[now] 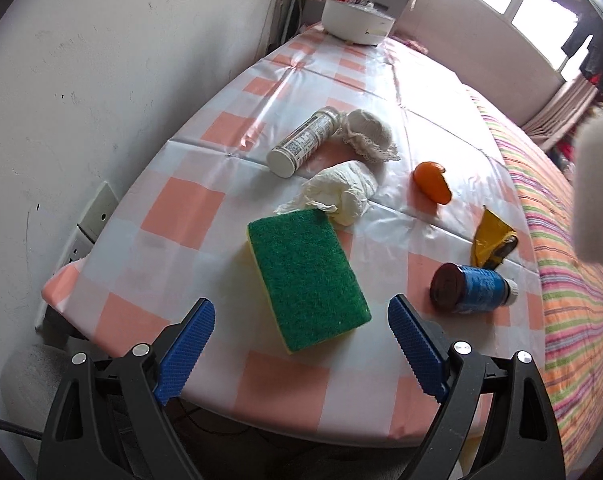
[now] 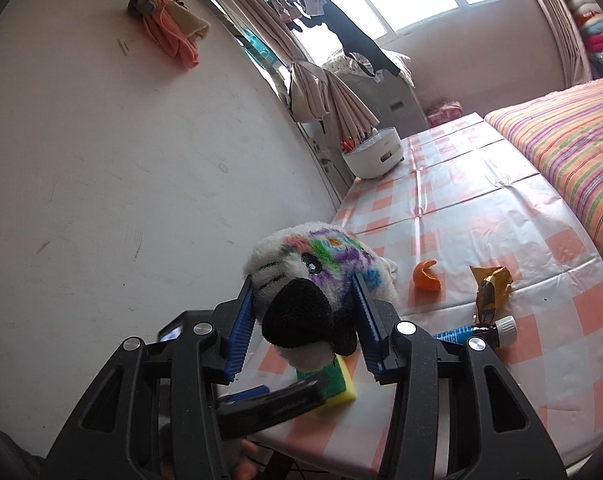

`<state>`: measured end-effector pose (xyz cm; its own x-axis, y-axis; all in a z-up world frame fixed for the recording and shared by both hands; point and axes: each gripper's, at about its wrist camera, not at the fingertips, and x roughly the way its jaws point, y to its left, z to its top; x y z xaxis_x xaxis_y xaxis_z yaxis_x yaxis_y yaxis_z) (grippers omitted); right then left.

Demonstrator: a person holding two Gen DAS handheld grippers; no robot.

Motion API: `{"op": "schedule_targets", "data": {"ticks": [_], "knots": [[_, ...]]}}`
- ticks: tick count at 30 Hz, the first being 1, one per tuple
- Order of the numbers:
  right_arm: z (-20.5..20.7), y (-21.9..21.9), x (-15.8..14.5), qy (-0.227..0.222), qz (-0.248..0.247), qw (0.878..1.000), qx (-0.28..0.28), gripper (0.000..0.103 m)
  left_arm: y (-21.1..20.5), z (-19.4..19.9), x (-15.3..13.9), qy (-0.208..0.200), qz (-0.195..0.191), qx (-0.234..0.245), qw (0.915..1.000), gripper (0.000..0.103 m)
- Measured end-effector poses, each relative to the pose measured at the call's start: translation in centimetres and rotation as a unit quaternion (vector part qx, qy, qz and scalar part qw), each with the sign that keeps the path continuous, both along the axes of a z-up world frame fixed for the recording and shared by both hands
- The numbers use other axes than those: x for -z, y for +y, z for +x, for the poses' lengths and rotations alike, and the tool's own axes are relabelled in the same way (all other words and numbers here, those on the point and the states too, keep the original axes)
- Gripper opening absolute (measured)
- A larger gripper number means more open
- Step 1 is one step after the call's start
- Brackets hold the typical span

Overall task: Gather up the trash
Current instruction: 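Grasp the green sponge with the left tool while right holds the plush toy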

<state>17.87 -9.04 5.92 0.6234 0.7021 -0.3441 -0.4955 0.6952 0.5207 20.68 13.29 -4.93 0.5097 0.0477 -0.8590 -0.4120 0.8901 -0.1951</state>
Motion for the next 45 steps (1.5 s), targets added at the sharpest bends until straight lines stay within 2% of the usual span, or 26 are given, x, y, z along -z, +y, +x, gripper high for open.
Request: {"op": "schedule_targets", "data": {"ticks": [5,10,18,20,23,26,32,36,39,45], "knots": [[0.1,-0.4,0.9,0.011,0.009,1.0,-0.004,0.045,-0.1,2.0,1.3,0.031,0.016,-0.023,0.9992,0.086],[0.2,-0.3,1.2,0.014,0.013,1.0,-0.008,0.045,0.2,3.4,3.0,0.065,0.025,-0.016,0.9974,0.086],[-0.3,0.1,1.0,0.014,0.013,1.0,-0.008,0.045,0.0,3.6,3.2,0.062,0.041,0.023,0.997,0.086],[-0.4,0.3,1.2,0.014,0.009,1.0,-0.007,0.045,0.3,3.4,3.2,0.058,0.033,0.028,0.9974,0.081],[-0.4,0.4,1.4,0.019,0.006,1.0,-0.008,0.045,0.5,3.3,3.1,0.048,0.015,0.053,0.9974,0.061],[-0.7,0.5,1.6,0.02,0.005,1.0,-0.006,0.045,0.6,2.9,2.9,0.038,0.016,0.072,0.9965,0.06],[-1.6,0.4,1.3,0.016,0.002,1.0,0.001,0.045,2.2,1.0,2.6,-0.002,-0.02,0.087,0.996,0.057],[-2.4,0.4,1.0,0.012,0.001,1.0,0.007,0.045,2.9,-0.3,1.7,-0.03,-0.021,0.097,0.9947,0.057],[-2.9,0.5,1.0,0.012,-0.001,1.0,0.01,0.045,2.5,-1.5,0.9,-0.047,-0.007,0.106,0.9933,0.057],[-4.3,0.1,1.3,0.018,-0.01,1.0,0.021,0.045,2.3,-3.2,-0.3,-0.07,-0.005,0.125,0.9896,0.057]]}}
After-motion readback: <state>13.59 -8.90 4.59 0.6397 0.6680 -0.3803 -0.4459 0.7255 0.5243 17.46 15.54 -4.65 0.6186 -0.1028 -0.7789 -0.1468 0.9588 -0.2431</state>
